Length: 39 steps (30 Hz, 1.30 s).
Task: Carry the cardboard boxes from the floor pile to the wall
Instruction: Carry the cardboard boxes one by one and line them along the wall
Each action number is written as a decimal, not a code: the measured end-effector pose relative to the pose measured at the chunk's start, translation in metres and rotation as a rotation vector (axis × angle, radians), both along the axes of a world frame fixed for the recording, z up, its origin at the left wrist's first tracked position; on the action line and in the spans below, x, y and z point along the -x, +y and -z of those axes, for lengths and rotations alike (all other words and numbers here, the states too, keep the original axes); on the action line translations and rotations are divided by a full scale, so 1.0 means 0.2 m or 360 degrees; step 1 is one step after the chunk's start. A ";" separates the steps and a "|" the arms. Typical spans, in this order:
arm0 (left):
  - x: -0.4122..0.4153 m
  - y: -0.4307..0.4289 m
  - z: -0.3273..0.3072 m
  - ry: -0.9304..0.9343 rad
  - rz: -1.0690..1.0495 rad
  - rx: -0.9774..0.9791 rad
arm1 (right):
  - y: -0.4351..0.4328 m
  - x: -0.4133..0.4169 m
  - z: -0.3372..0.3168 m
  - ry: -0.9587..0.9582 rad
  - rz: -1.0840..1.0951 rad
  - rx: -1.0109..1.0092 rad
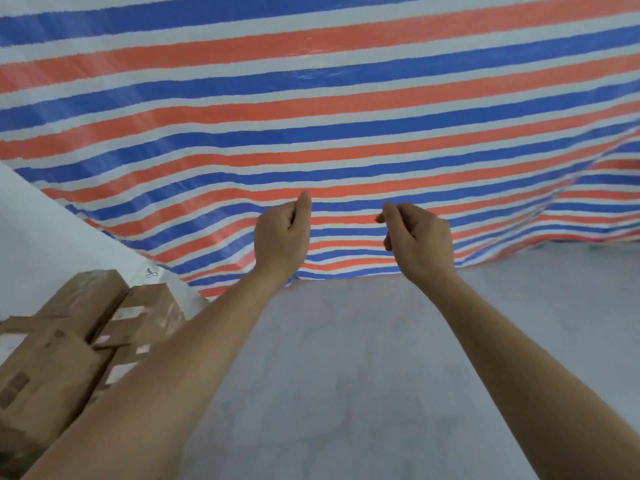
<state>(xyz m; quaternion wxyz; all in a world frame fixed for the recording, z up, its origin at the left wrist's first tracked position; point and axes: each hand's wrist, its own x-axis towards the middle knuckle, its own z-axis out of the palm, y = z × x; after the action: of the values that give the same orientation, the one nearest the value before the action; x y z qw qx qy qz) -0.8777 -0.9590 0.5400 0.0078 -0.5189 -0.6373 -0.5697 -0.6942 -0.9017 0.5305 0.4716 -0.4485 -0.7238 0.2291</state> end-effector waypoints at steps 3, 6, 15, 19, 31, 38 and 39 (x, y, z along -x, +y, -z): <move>-0.37 0.34 0.11 0.0023 0.0249 0.0089 | 0.20 -0.39 0.08 0.0027 0.0176 0.0080; -0.75 0.70 0.16 0.0027 0.0455 0.0172 | 0.42 -0.79 0.17 0.0013 0.0331 0.0139; -2.10 1.69 0.21 -0.0032 0.1118 0.0099 | 1.09 -2.08 0.14 -0.0267 0.1013 0.0266; -2.77 1.93 0.12 0.0015 0.1434 0.0097 | 1.21 -2.66 0.13 -0.0211 0.1367 0.0204; -4.45 2.44 0.11 0.0051 0.1705 0.0152 | 1.60 -4.24 0.25 -0.0040 0.1734 0.0150; -4.97 2.91 0.04 -0.0046 0.1526 0.0087 | 2.17 -4.82 0.17 -0.0032 0.1545 0.0239; -5.03 2.98 0.05 -0.0080 0.1501 0.0098 | 2.25 -4.88 0.19 -0.0040 0.1518 0.0258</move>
<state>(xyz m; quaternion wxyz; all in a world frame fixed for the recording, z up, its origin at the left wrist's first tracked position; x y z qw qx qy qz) 0.1278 -0.3629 0.5292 -0.2826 -0.7377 -0.3486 -0.5044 0.2820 -0.4515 0.4924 0.4787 -0.7684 -0.4230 0.0375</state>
